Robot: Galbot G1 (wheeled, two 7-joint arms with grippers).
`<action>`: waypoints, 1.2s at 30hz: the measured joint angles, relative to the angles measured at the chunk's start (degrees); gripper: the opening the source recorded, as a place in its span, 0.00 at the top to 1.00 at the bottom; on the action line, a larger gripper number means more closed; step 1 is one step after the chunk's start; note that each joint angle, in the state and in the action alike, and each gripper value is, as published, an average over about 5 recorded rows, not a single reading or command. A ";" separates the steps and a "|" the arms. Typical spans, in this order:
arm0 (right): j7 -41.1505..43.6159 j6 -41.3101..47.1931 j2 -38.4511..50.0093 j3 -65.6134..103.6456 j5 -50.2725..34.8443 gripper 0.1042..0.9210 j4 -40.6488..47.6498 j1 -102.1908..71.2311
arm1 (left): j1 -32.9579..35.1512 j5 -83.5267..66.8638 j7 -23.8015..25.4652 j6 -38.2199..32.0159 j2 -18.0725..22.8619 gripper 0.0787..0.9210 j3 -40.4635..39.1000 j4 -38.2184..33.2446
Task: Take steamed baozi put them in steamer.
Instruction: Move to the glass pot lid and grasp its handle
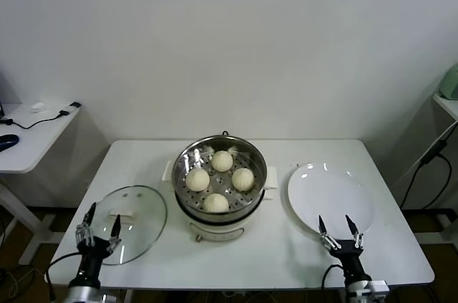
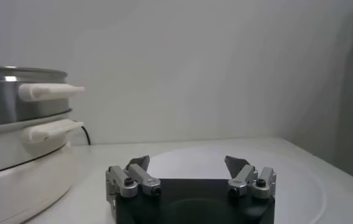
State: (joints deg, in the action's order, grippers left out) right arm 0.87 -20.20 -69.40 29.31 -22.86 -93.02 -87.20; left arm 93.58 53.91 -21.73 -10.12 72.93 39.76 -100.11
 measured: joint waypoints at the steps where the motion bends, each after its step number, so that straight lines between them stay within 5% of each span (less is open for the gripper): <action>1: -0.08 0.16 0.08 0.12 0.05 0.12 -0.12 0.02 | -0.07 2.30 0.08 0.62 -0.10 0.12 -0.03 0.57; 20: -0.60 3.45 1.54 1.74 0.89 0.12 -1.60 0.64 | -6.26 17.38 2.93 11.37 1.63 0.12 -1.98 8.18; 36: -1.12 4.24 1.42 1.72 1.69 0.12 -0.69 1.65 | -13.95 17.96 0.63 14.56 2.52 0.12 -4.21 15.43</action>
State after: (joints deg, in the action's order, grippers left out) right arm -0.25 -15.96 -67.98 31.03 -21.17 -93.72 -85.55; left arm 79.62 71.88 -21.10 4.45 75.45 35.55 -84.67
